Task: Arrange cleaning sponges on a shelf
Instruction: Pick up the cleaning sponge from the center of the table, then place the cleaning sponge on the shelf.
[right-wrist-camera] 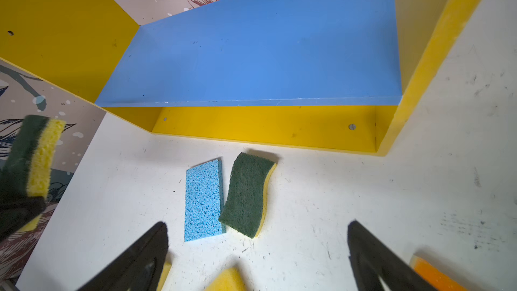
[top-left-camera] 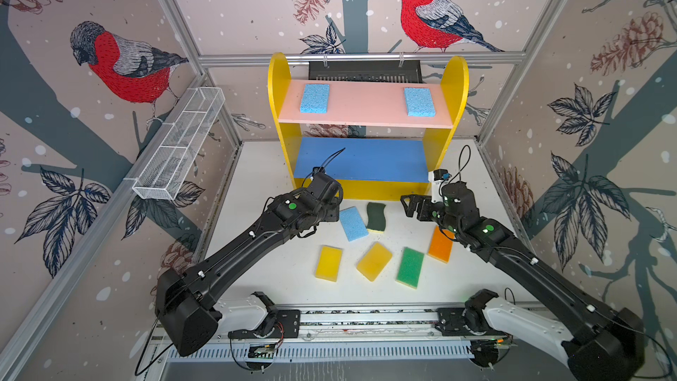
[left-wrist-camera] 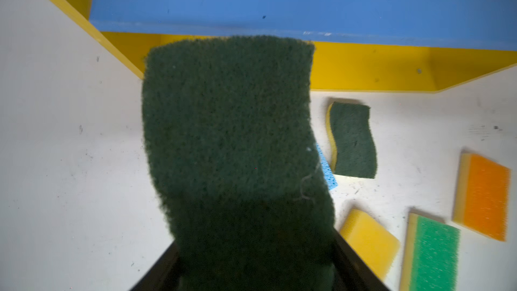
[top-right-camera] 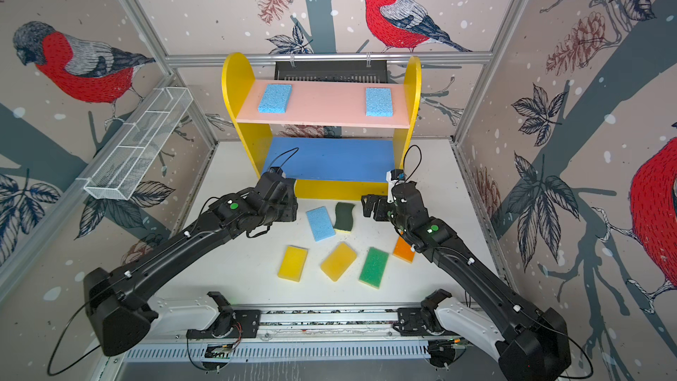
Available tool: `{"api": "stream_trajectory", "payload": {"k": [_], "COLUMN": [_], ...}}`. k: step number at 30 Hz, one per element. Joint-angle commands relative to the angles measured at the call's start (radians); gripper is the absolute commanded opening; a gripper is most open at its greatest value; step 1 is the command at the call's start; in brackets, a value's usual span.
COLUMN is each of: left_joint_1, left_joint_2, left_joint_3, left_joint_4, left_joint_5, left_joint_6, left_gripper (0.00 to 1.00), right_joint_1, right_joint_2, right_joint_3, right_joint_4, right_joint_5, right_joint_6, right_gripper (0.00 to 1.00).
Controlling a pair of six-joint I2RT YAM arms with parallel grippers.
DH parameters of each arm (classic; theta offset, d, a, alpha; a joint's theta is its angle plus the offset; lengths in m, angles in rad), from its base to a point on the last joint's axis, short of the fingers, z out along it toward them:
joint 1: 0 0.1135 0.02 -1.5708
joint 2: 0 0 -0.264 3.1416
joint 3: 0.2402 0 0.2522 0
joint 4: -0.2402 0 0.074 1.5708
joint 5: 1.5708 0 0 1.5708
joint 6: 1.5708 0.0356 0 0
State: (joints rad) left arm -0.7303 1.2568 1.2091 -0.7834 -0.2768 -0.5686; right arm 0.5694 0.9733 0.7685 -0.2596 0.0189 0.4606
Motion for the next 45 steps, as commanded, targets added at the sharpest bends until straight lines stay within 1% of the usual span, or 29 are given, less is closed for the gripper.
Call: {"api": "stream_trajectory", "payload": {"k": [1,7,16,22,29,32,37,42,45], "left_joint_1": [-0.02,-0.073,-0.09,-0.094,-0.092,-0.092,-0.09,-0.08,-0.062], "left_joint_2": [-0.007,0.021,0.099,0.201,0.32,0.374,0.445,0.555,0.589], "left_joint_3": [0.076,0.236,0.461,0.686,0.873,0.962,1.072,1.235,1.259], "left_joint_4": [-0.074,-0.139,-0.155,-0.185,-0.167,-0.174,-0.129,-0.131,-0.076], "left_joint_5": [-0.022,-0.07,-0.062,-0.06,-0.074,-0.093,-0.081,-0.074,-0.053], "left_joint_6": [0.022,0.062,0.166,0.251,0.354,0.375,0.405,0.426,0.445], "left_gripper": [0.66,0.65,0.64,0.64,0.64,0.64,0.65,0.66,0.67], "right_joint_1": [0.001,0.003,0.003,0.003,0.004,0.004,0.004,0.004,0.004], "right_joint_2": [-0.023,-0.05,-0.065,-0.079,-0.097,-0.102,-0.105,-0.105,-0.108], "right_joint_3": [0.002,-0.002,0.005,0.004,0.005,0.004,0.009,0.032,0.033], "right_joint_4": [0.002,-0.001,-0.01,-0.007,-0.015,-0.022,-0.033,-0.053,-0.054], "right_joint_5": [-0.002,0.003,-0.006,-0.007,-0.008,-0.014,-0.016,-0.012,-0.012], "right_joint_6": [-0.023,-0.028,-0.046,-0.052,-0.066,-0.072,-0.086,-0.106,-0.115], "right_gripper": [1.0,1.0,1.0,1.0,1.0,0.99,1.0,0.99,0.99]}}
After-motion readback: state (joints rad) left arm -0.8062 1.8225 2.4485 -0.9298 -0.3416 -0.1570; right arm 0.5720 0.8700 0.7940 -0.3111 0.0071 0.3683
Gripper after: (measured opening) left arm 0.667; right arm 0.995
